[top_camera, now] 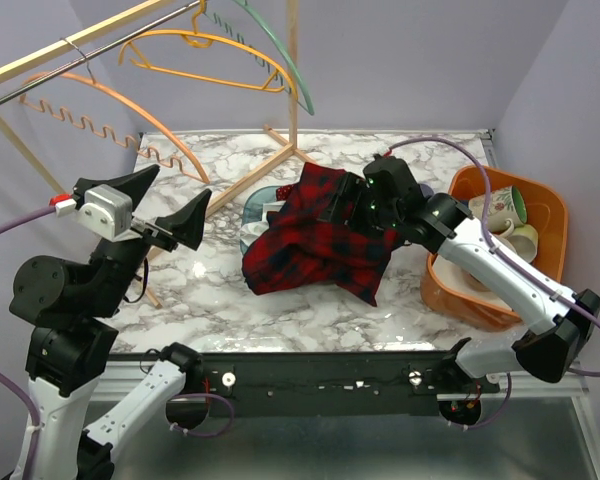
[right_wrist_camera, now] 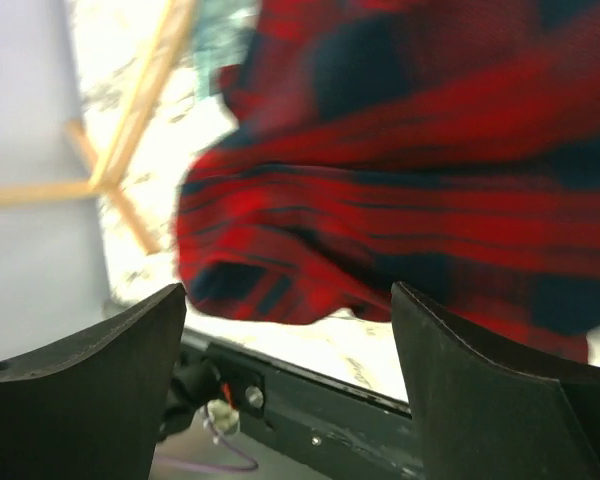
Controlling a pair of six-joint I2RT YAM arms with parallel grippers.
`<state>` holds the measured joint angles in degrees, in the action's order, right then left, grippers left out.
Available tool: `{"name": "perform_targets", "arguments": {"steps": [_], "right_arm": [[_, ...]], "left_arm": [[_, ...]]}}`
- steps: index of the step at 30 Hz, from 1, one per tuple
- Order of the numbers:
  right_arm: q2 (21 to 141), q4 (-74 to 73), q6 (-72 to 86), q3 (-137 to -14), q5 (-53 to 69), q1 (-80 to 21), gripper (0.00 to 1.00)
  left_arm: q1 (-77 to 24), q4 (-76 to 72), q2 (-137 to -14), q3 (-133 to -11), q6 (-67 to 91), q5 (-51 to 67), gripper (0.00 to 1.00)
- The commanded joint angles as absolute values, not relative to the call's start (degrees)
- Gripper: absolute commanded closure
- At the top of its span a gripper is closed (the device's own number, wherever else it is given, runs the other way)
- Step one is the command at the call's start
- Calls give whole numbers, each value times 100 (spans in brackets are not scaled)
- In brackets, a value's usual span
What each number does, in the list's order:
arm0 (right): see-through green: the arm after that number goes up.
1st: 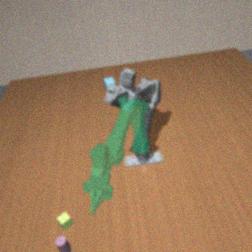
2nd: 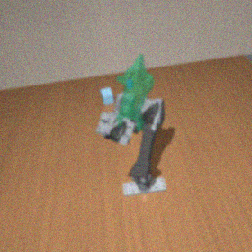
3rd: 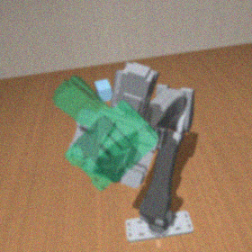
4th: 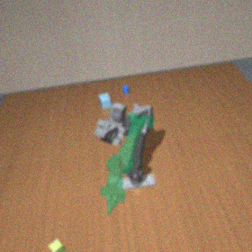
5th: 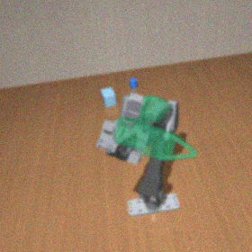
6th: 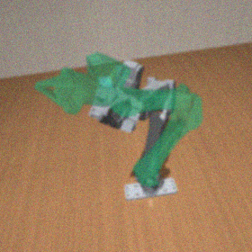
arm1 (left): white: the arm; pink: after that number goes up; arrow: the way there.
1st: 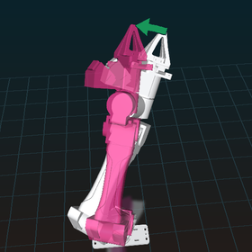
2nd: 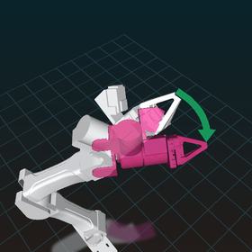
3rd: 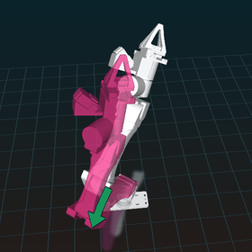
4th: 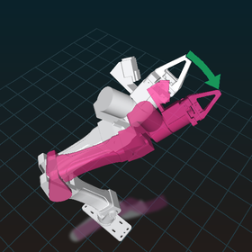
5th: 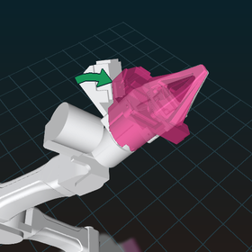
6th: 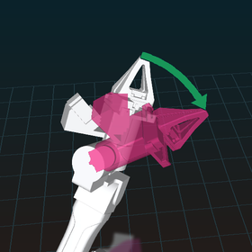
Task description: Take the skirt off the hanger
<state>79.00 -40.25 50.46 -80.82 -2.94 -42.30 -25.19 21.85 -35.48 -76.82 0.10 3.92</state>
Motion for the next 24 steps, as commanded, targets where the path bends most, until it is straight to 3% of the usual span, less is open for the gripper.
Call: {"name": "perform_targets", "arguments": {"steps": [1,5,10,13,16,17,20,24], "right_arm": [[7795,-5061,5933,-7971,-1729,-4192,10],[8313,-5555,6074,-7963,-2549,-4166,6],[8771,-4203,5617,-7358,-1759,-4166,6],[9149,-3815,5450,-7233,-1635,-4166,12],[9237,-3411,5073,-7102,-1679,-4166,28],[9194,-3288,4976,-7049,-1748,-4157,50],[8992,-3146,4685,-7092,-2081,-4166,78],[8684,-3208,4255,-7391,-2530,-4166,98]], "left_arm": [[-2505,2083,-3481,-7453,-167,44,1],[-2505,2127,-3489,-7541,-141,44,1],[-2505,2101,-3428,-7559,-132,44,1],[-2505,2136,-3419,-7550,-141,-114,1],[-2505,2188,-3445,-7585,-123,-114,1],[-2505,2180,-3428,-7585,-123,-106,1],[-2505,2110,-3393,-7524,-88,-114,1],[-2505,2074,-3366,-7410,-70,-114,1]]}}
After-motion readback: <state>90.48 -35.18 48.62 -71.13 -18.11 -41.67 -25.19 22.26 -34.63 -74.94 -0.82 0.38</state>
